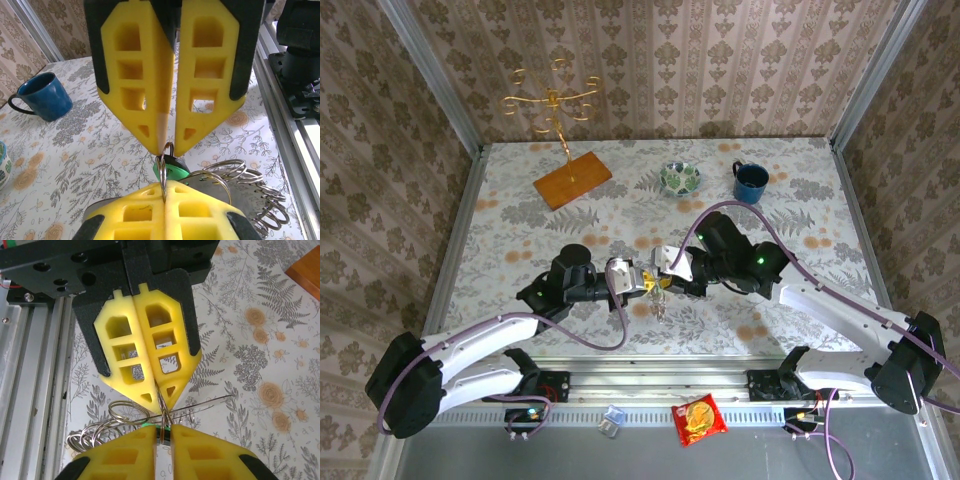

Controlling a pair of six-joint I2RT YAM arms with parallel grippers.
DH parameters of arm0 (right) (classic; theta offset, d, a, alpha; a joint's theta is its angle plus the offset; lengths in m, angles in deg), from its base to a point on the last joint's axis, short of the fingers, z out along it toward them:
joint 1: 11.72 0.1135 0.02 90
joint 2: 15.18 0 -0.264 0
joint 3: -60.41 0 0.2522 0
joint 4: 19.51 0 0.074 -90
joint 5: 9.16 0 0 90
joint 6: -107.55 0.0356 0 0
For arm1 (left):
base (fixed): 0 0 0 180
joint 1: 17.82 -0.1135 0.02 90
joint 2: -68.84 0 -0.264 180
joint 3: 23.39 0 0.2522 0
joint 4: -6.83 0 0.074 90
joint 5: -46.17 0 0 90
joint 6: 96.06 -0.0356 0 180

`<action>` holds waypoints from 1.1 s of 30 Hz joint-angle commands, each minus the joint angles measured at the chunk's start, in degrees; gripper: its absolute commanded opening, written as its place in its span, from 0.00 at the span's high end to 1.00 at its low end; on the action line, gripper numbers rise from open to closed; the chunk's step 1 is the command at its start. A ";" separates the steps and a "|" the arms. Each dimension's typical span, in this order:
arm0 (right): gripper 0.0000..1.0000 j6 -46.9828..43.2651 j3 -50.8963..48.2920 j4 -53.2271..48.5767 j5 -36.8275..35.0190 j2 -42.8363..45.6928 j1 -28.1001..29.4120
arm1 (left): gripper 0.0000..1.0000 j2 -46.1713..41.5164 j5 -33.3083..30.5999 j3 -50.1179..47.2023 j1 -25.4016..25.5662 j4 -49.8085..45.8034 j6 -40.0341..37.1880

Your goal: Put the keys on the keyring

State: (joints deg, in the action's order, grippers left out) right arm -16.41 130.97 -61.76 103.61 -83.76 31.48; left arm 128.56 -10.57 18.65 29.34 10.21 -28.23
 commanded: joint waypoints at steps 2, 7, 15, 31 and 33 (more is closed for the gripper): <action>0.99 0.31 -0.26 0.15 0.86 0.24 -0.22 | 1.00 -1.17 1.31 0.38 -0.39 2.89 0.73; 1.00 0.54 -0.54 -0.07 -1.04 0.48 -1.41 | 1.00 -1.51 1.03 -0.05 -0.39 3.35 0.55; 1.00 1.46 -1.71 0.52 -1.46 -2.56 -2.42 | 1.00 -1.41 -0.68 -0.54 0.69 5.73 -0.41; 0.77 6.34 -7.98 12.53 7.22 4.26 -3.96 | 1.00 2.39 1.53 -6.59 1.01 25.60 10.18; 0.77 6.53 -8.06 12.74 8.00 4.09 -3.87 | 1.00 2.58 1.56 -6.91 1.00 26.77 10.64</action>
State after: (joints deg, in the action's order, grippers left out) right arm -11.12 123.76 -50.96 108.55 -79.89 27.76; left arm 131.03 -10.99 12.13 30.15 30.08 -20.58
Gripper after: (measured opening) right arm 0.233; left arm 0.065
